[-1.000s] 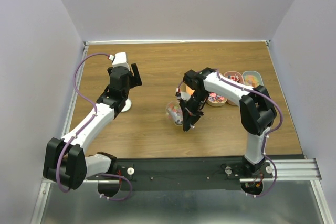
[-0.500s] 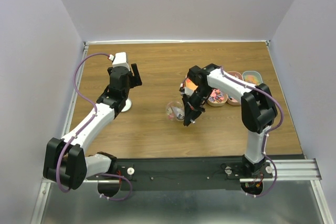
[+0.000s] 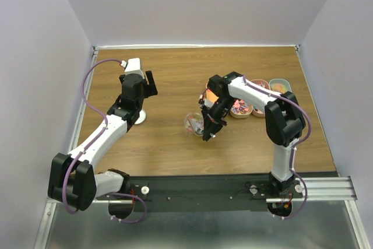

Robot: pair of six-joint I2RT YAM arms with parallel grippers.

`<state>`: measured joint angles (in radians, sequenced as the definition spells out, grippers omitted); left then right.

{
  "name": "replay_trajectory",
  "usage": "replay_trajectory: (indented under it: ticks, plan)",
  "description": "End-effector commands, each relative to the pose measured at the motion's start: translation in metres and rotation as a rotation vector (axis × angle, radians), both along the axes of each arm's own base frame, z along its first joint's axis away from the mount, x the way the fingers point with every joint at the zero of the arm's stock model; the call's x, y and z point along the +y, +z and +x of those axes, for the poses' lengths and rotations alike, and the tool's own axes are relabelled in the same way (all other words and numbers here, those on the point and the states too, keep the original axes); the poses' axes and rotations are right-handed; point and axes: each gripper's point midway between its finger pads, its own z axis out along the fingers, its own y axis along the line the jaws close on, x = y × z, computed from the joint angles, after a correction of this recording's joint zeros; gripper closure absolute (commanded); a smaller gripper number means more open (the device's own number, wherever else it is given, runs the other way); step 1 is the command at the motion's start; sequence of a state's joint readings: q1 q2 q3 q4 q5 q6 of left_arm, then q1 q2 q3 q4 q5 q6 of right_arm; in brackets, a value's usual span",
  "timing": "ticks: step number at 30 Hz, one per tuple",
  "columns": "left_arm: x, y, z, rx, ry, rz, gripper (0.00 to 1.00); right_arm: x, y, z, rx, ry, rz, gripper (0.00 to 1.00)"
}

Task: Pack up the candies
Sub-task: Place the fake candies in the packing bottle.

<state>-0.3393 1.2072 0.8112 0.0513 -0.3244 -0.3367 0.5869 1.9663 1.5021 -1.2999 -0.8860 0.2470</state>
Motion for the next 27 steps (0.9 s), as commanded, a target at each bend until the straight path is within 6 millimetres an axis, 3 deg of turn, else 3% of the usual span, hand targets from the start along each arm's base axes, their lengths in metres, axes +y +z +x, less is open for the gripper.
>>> replay_trajectory:
  ticks: [1,8,27]
  plan:
    - [0.007,0.007,0.001,-0.017,0.025,0.007,0.21,0.003,0.003,-0.005,0.073,-0.019,0.002,0.99]
    - [0.007,0.008,0.001,-0.020,0.024,0.006,0.21,0.000,0.000,-0.005,0.069,-0.019,-0.014,0.99]
    - [0.006,0.007,0.001,-0.021,0.020,0.003,0.21,0.006,0.015,-0.001,0.047,-0.027,0.046,0.99]
